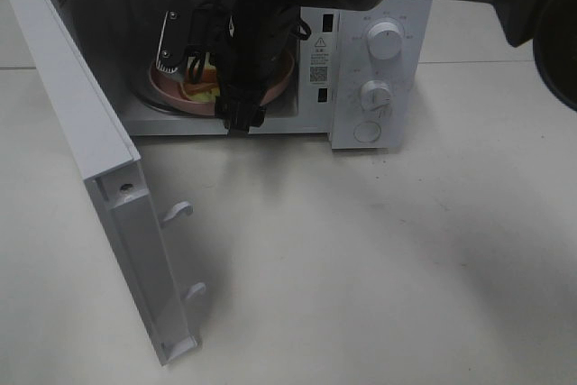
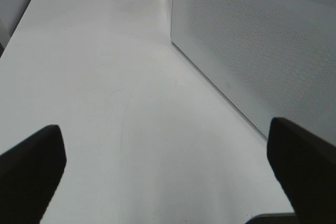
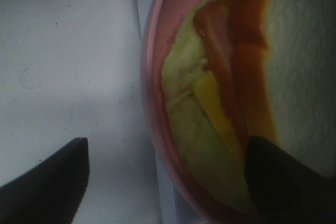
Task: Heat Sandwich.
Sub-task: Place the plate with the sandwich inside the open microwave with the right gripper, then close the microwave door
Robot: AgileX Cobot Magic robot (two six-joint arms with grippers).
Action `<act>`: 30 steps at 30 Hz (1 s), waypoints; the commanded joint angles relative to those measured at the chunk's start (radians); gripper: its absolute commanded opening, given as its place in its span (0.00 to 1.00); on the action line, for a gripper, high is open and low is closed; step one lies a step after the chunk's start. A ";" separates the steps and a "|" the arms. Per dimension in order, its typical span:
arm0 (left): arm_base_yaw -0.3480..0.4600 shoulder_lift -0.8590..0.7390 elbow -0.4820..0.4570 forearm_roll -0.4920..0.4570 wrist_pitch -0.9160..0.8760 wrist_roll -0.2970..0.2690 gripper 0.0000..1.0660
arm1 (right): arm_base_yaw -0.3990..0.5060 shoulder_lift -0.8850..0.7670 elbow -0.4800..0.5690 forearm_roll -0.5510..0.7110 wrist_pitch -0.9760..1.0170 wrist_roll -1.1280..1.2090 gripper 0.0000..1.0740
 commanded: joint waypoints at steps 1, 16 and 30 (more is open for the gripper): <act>-0.004 -0.023 0.002 -0.002 0.002 -0.002 0.94 | 0.004 -0.036 0.046 0.010 -0.023 0.006 0.71; -0.004 -0.023 0.002 -0.002 0.002 -0.002 0.94 | 0.004 -0.211 0.303 -0.013 -0.086 0.006 0.71; -0.004 -0.023 0.002 -0.002 0.002 -0.002 0.94 | 0.004 -0.424 0.602 -0.012 -0.181 0.059 0.71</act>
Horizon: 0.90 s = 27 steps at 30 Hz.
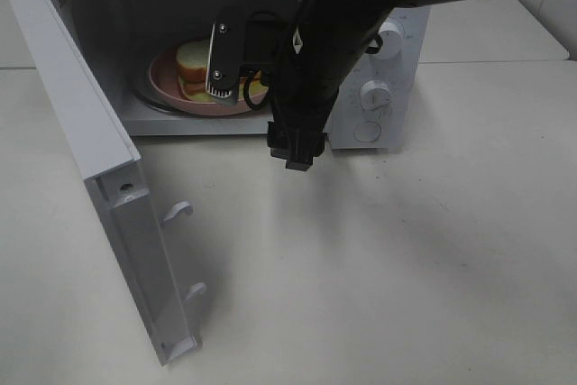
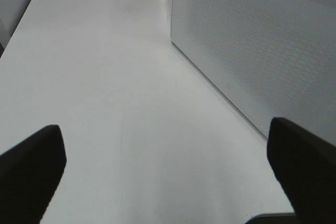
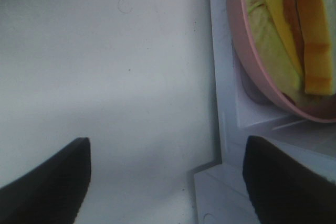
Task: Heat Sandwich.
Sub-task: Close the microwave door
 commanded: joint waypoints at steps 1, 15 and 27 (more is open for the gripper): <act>-0.004 -0.023 0.002 -0.002 0.002 -0.002 0.94 | 0.003 -0.079 0.091 0.000 -0.035 0.048 0.71; -0.004 -0.023 0.002 -0.002 0.002 -0.002 0.94 | 0.003 -0.321 0.367 0.002 -0.073 0.305 0.71; -0.004 -0.023 0.002 -0.002 0.002 -0.002 0.94 | 0.003 -0.541 0.573 0.012 -0.040 0.587 0.71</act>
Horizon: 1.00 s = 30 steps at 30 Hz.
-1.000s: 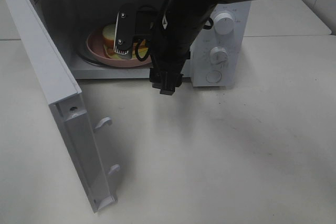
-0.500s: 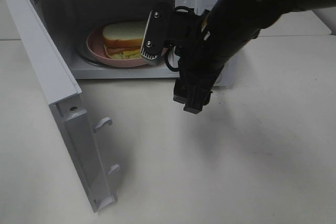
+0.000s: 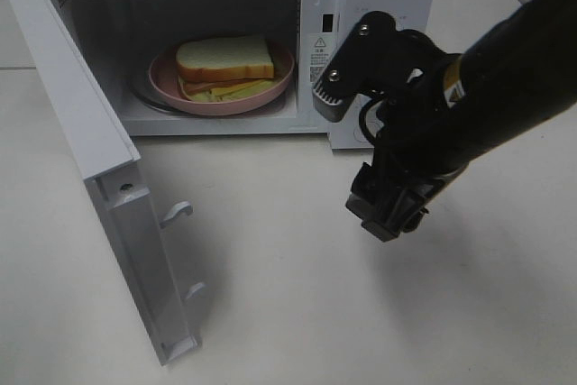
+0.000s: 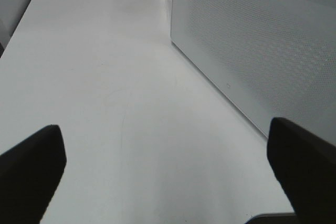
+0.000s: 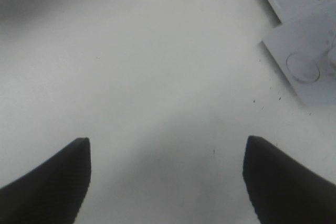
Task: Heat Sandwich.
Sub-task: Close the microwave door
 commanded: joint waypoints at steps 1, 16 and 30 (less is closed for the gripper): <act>-0.004 -0.023 0.002 -0.002 0.002 -0.002 0.94 | 0.003 -0.072 0.048 0.008 0.035 0.096 0.71; -0.004 -0.023 0.002 -0.002 0.002 -0.002 0.94 | 0.003 -0.359 0.152 0.023 0.300 0.275 0.71; -0.004 -0.023 0.002 -0.002 0.002 -0.002 0.94 | 0.003 -0.628 0.157 0.074 0.567 0.276 0.71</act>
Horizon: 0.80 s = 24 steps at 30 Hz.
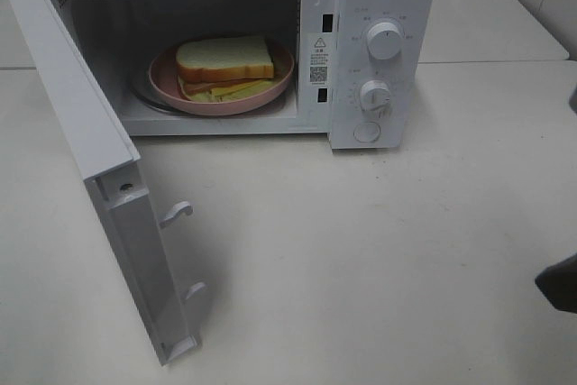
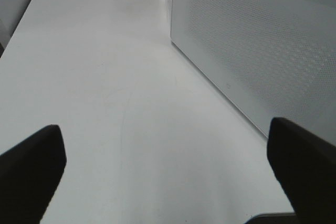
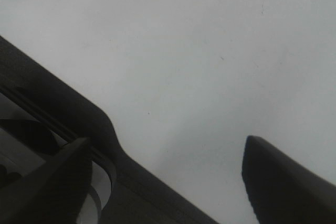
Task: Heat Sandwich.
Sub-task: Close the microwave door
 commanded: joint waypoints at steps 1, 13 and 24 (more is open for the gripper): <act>-0.004 -0.023 0.002 -0.002 0.002 -0.002 0.94 | 0.003 -0.053 0.005 0.002 0.061 0.006 0.71; -0.004 -0.023 0.002 -0.002 0.002 -0.002 0.94 | -0.038 -0.238 0.010 0.000 0.127 0.006 0.71; -0.004 -0.023 0.002 -0.002 0.002 -0.002 0.94 | -0.327 -0.399 0.010 0.005 0.126 0.001 0.71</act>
